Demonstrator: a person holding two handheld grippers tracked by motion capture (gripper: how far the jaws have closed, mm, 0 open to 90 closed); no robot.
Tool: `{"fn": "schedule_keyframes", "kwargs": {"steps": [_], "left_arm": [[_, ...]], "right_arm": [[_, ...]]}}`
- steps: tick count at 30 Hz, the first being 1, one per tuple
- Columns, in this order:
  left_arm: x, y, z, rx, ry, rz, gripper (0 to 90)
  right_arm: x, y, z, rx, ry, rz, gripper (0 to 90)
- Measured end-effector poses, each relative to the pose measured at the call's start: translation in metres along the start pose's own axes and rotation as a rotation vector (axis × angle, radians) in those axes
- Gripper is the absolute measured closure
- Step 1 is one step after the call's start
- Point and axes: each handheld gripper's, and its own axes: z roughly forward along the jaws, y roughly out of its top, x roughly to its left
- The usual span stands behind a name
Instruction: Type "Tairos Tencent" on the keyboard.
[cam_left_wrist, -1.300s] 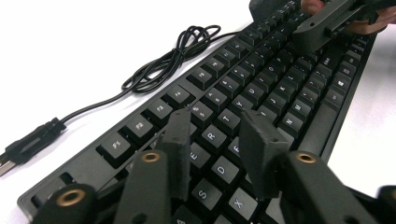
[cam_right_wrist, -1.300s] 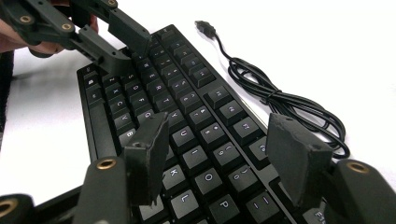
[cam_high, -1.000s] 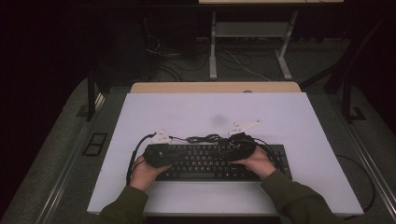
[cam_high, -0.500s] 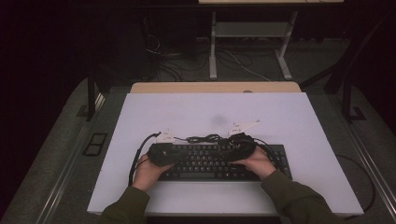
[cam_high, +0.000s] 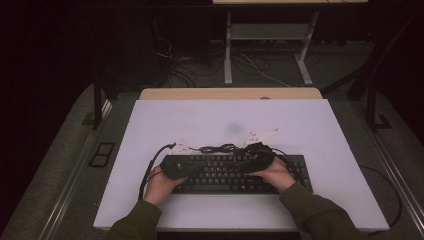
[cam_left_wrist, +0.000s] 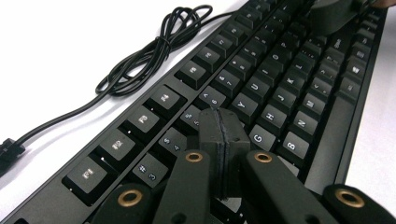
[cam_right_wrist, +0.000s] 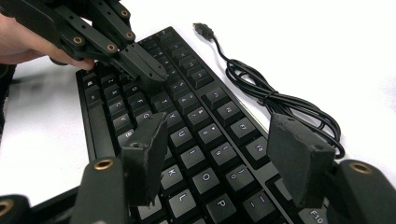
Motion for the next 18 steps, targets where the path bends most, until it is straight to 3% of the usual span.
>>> {"fn": "schedule_keyframes", "kwargs": {"steps": [9, 18], "left_arm": [[-0.0002, 0.0000, 0.0031, 0.014, -0.008, -0.001, 89.0], [-0.0006, 0.0004, 0.0001, -0.011, -0.001, -0.007, 88.9]], "right_arm": [[0.0003, -0.0005, -0.0009, 0.000, -0.001, 0.005, 37.9], [0.0006, -0.0001, -0.0025, -0.009, -0.006, 0.001, 37.9]]}}
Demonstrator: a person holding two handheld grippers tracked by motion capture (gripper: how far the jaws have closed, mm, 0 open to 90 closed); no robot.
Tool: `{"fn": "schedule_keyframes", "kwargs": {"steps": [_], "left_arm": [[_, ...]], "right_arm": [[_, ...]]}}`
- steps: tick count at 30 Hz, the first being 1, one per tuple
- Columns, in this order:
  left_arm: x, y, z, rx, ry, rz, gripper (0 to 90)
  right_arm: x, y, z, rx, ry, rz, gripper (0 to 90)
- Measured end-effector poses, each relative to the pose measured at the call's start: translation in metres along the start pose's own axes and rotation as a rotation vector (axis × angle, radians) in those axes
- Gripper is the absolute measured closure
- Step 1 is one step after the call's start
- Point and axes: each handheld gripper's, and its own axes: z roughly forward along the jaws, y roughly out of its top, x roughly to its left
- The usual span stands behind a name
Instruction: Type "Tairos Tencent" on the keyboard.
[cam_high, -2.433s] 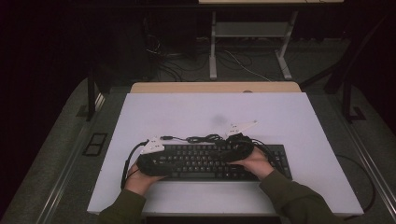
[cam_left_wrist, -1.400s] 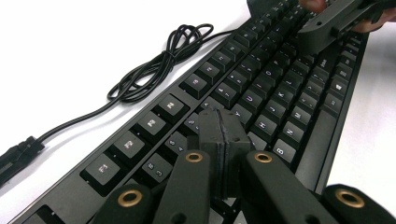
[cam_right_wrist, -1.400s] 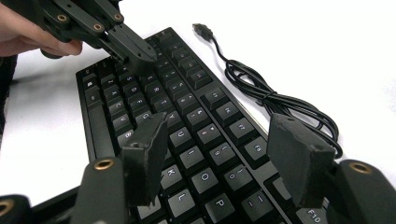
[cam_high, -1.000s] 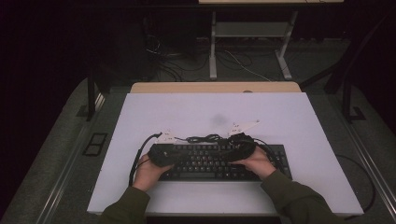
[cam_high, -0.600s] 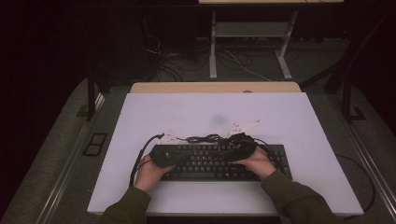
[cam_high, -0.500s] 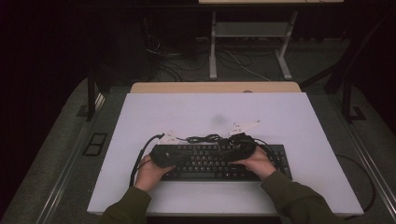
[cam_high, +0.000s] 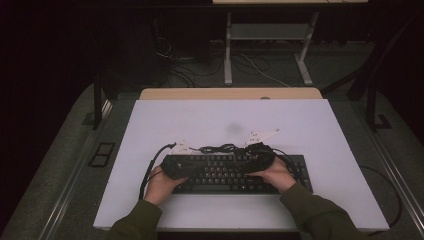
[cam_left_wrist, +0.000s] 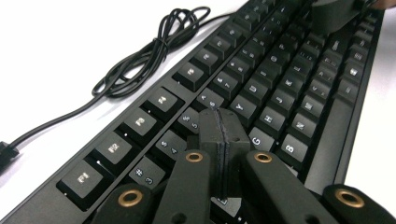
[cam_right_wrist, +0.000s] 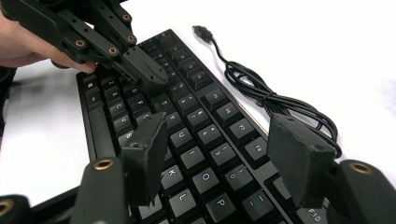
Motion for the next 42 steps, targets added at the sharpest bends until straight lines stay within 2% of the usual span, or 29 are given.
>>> {"fn": "schedule_keyframes", "kwargs": {"steps": [3, 7, 13, 21, 32, 42], "left_arm": [[0.000, 0.000, -0.001, 0.006, 0.000, 0.012, 88.8], [-0.002, 0.001, -0.002, -0.007, 0.000, 0.005, 88.5], [-0.004, 0.000, -0.005, -0.024, -0.004, 0.017, 81.9], [-0.009, -0.002, -0.010, -0.028, -0.005, 0.020, 66.0], [-0.013, -0.008, -0.019, -0.056, -0.011, 0.019, 44.2], [-0.014, -0.014, -0.024, -0.079, 0.026, 0.009, 28.0]], "right_arm": [[0.000, 0.000, 0.000, -0.006, -0.004, 0.000, 37.9], [0.001, 0.000, -0.001, -0.005, -0.002, -0.007, 37.9], [0.001, 0.001, -0.002, -0.009, 0.000, -0.008, 37.9], [0.000, 0.001, -0.002, -0.006, 0.001, -0.007, 38.6], [0.000, 0.000, -0.001, -0.002, -0.003, -0.004, 42.5], [0.001, 0.000, -0.002, 0.004, -0.008, -0.008, 54.8]]}}
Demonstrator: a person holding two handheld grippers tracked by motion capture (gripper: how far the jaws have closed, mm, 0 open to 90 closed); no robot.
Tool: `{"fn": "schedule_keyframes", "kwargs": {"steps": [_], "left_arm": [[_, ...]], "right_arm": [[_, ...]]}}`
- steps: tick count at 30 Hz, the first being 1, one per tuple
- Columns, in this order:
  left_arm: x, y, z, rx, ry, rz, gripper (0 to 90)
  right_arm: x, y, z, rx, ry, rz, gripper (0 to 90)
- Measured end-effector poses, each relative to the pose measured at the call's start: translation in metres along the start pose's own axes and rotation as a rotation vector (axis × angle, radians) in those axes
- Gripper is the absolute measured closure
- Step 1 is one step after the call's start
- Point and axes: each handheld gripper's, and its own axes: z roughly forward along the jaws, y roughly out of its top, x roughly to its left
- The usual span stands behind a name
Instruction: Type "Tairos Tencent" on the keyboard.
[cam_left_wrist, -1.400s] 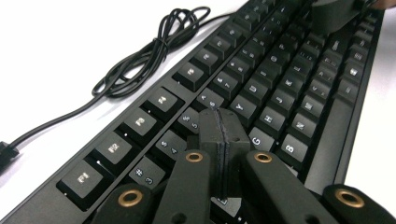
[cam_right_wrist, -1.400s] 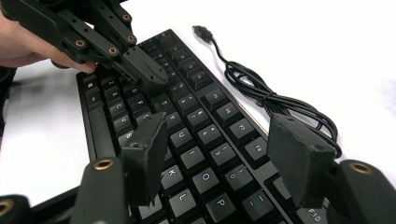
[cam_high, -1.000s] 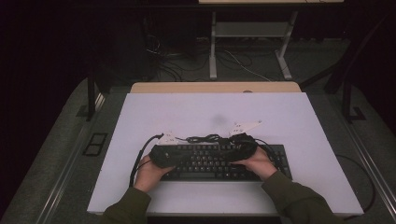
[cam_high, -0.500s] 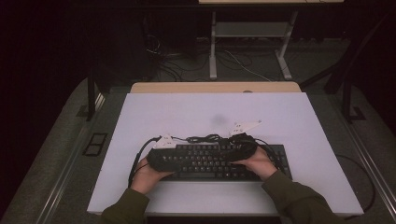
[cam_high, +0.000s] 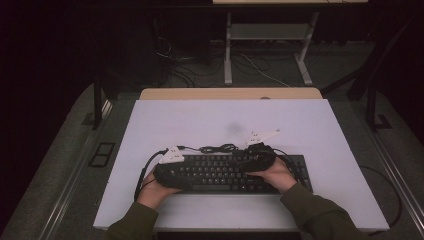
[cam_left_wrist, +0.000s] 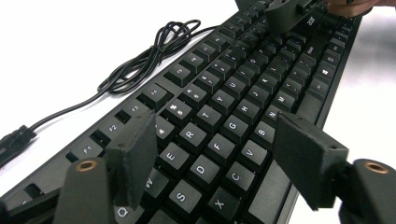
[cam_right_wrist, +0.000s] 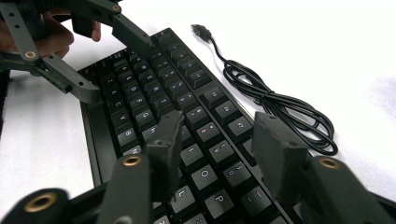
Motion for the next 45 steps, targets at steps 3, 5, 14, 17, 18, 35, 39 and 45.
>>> {"fn": "schedule_keyframes", "kwargs": {"steps": [3, 5, 14, 17, 18, 35, 39, 45], "left_arm": [[0.000, -0.002, -0.002, -0.012, 0.015, -0.010, 24.5], [0.000, -0.003, -0.003, -0.013, 0.019, -0.019, 22.2], [0.002, -0.008, -0.007, -0.022, 0.026, -0.033, 17.7], [0.002, -0.008, -0.008, -0.025, 0.026, -0.034, 17.1], [0.002, -0.008, -0.008, -0.026, 0.027, -0.034, 16.8], [0.006, -0.009, -0.010, -0.027, 0.036, -0.037, 16.6], [0.005, -0.009, -0.010, -0.026, 0.035, -0.037, 16.7], [0.005, -0.009, -0.011, -0.029, 0.035, -0.035, 16.8]], "right_arm": [[0.000, 0.000, 0.000, 0.003, 0.000, -0.002, 60.5], [0.000, -0.001, 0.001, 0.009, 0.000, -0.005, 64.4], [0.000, -0.003, 0.005, 0.060, 0.013, -0.017, 82.7], [0.001, -0.003, 0.006, 0.074, 0.023, -0.025, 88.5], [0.001, -0.003, 0.006, 0.077, 0.024, -0.029, 89.3], [0.003, -0.007, 0.018, 0.143, 0.021, -0.045, 89.4], [0.003, -0.007, 0.018, 0.148, 0.018, -0.048, 89.4], [0.004, -0.008, 0.020, 0.159, 0.014, -0.049, 89.4]]}}
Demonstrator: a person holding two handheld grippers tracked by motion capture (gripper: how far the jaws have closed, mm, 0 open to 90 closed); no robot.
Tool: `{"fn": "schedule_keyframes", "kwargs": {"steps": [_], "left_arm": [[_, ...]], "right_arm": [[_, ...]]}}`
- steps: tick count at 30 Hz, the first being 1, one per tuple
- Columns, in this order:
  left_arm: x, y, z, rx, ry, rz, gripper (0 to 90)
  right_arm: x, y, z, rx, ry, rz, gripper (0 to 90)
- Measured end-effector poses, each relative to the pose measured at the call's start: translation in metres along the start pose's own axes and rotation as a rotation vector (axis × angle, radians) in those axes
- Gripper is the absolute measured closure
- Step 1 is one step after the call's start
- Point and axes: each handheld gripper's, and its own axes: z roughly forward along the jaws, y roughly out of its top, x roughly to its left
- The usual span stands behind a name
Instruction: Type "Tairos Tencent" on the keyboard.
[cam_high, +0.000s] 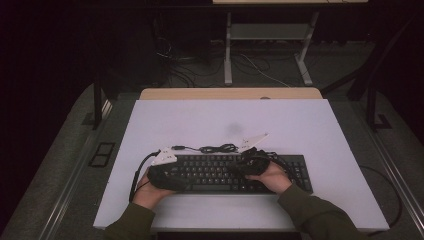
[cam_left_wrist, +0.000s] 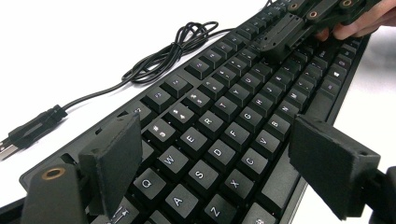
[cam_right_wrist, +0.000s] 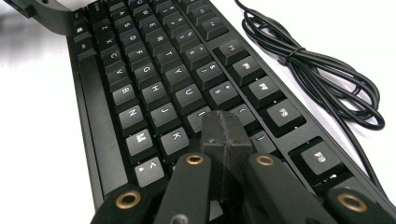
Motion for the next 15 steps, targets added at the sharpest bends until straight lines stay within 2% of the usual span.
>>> {"fn": "schedule_keyframes", "kwargs": {"steps": [15], "left_arm": [[0.0001, 0.0006, -0.0004, 0.001, 0.002, 0.003, 17.7]], "right_arm": [[-0.0010, 0.0008, -0.0046, -0.019, -0.007, 0.001, 89.2]]}}
